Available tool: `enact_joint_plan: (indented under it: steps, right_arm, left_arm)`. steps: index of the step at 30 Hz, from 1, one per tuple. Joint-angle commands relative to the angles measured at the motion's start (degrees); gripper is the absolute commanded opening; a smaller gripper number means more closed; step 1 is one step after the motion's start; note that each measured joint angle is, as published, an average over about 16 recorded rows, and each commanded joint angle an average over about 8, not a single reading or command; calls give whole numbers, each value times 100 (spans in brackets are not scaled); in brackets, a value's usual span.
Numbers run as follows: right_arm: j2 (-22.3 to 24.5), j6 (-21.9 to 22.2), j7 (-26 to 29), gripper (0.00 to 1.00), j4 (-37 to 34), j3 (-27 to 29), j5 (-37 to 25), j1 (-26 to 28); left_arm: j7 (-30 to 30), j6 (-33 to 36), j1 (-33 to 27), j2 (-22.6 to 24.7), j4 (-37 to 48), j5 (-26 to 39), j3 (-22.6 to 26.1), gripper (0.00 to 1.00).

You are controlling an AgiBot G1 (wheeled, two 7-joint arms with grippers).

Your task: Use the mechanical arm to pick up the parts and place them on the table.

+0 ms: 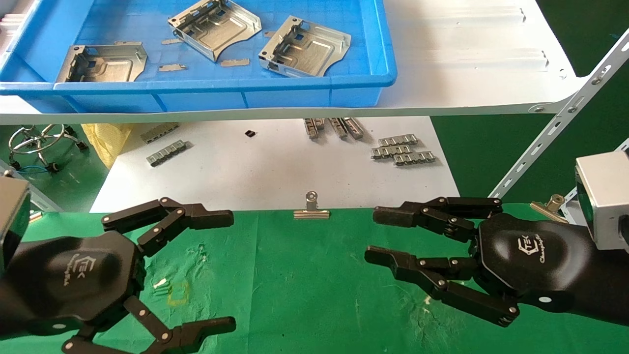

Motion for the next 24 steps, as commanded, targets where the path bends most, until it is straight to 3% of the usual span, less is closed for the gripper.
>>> enact_joint_plan:
  steps: [1,6,12,18,24]
  right_arm:
    - [0,0,0,0,0,0,0,0]
    - [0,0,0,0,0,0,0,0]
    - [0,0,0,0,0,0,0,0]
    - [0,0,0,0,0,0,0,0]
    - [0,0,0,0,0,0,0,0]
  left_arm:
    - [12,2,33,-9,-4,-1,-2,100]
    - [-104,-71,-408,122,58,68,19,100]
    - [-324,-277,-1607,486,546,688,248,100]
    - [-99,-499,-3124,1227,2154,1781,712,100]
    - [410,-1625,-4376,2111,4198,2892,1095,100]
